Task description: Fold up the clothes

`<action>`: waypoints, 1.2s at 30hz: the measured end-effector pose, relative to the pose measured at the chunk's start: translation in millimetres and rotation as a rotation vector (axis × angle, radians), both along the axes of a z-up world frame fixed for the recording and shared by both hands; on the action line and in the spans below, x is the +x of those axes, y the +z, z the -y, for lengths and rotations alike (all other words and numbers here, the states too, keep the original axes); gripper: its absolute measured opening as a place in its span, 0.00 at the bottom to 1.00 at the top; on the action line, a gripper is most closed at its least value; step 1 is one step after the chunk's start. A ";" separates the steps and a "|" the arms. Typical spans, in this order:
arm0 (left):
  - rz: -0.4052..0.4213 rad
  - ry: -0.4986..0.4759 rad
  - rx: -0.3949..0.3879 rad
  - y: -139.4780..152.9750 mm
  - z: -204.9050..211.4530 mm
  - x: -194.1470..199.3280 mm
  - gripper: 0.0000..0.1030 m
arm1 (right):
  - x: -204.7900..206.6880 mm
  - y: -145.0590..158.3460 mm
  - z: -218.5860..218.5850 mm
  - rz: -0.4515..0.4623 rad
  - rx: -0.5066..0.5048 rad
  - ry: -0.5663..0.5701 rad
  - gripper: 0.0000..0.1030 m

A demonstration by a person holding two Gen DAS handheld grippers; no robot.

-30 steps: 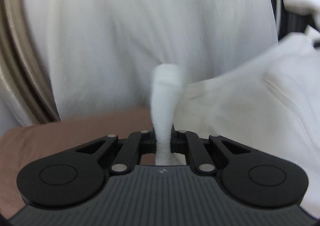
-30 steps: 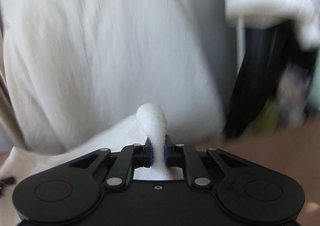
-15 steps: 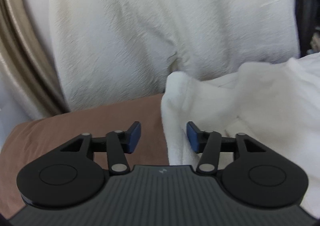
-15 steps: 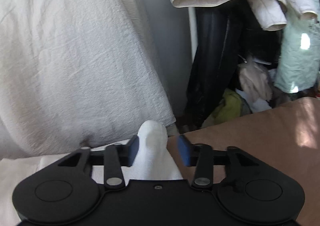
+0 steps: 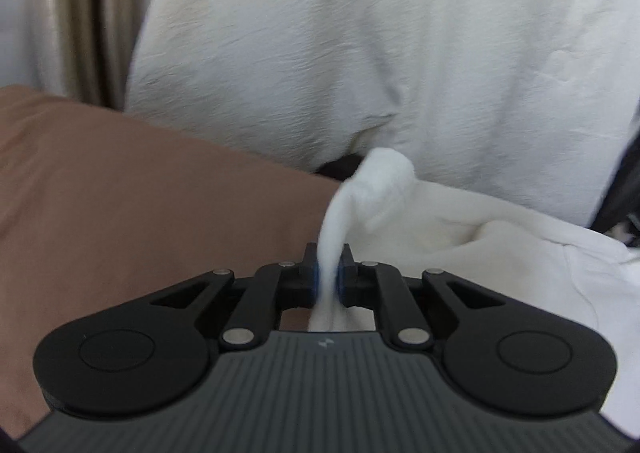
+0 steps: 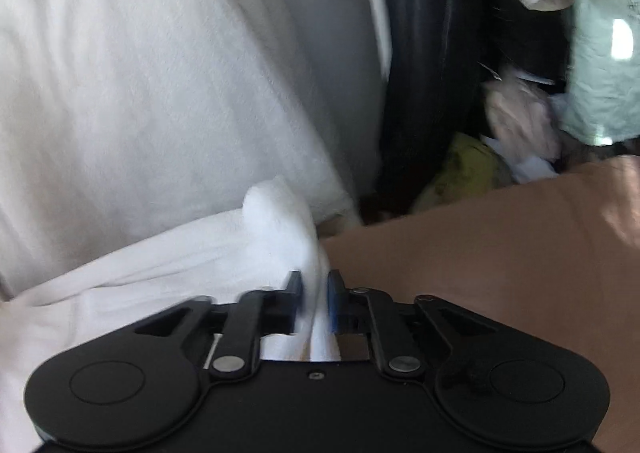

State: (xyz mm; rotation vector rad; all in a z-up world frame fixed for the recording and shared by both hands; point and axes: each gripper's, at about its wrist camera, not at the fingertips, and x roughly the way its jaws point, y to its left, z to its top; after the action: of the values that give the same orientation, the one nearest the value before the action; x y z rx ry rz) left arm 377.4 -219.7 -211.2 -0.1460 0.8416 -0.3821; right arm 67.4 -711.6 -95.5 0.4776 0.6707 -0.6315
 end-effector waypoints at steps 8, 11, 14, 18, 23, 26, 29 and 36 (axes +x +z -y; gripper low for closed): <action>0.079 -0.013 0.009 31.7 -42.3 -39.6 0.46 | -44.3 2.9 -11.9 0.005 0.099 0.089 0.49; 0.070 -0.079 0.012 35.0 -44.7 -58.2 0.46 | -60.9 4.0 -16.4 0.007 0.136 0.122 0.49; 0.033 -0.118 0.007 32.5 -41.7 -73.9 0.46 | -77.5 5.0 -20.8 0.009 0.173 0.156 0.49; 0.007 -0.131 0.048 31.8 -34.6 -93.5 0.46 | -65.6 -5.4 -46.1 -0.105 0.079 0.199 0.29; 0.027 -0.113 0.220 23.7 -31.3 -114.7 0.47 | -52.1 -5.1 -69.6 -0.241 -0.192 0.101 0.07; -0.020 -0.074 0.307 14.0 -48.1 -125.2 0.47 | -44.6 -9.8 -79.1 -0.356 -0.302 -0.001 0.50; -0.014 -0.034 0.296 24.9 -75.1 -144.6 0.48 | -50.6 7.0 -78.1 -0.278 -0.231 -0.175 0.54; 0.093 0.060 0.355 72.3 -140.0 -200.4 0.67 | -57.1 73.5 -151.4 -0.044 -0.194 0.071 0.55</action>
State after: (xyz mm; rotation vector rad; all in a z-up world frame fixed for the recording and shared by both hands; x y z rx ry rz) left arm 177.0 -79.7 -138.9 0.1746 0.7983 -0.1767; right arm 10.3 -560.2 -22.0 0.2593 0.6584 -0.6342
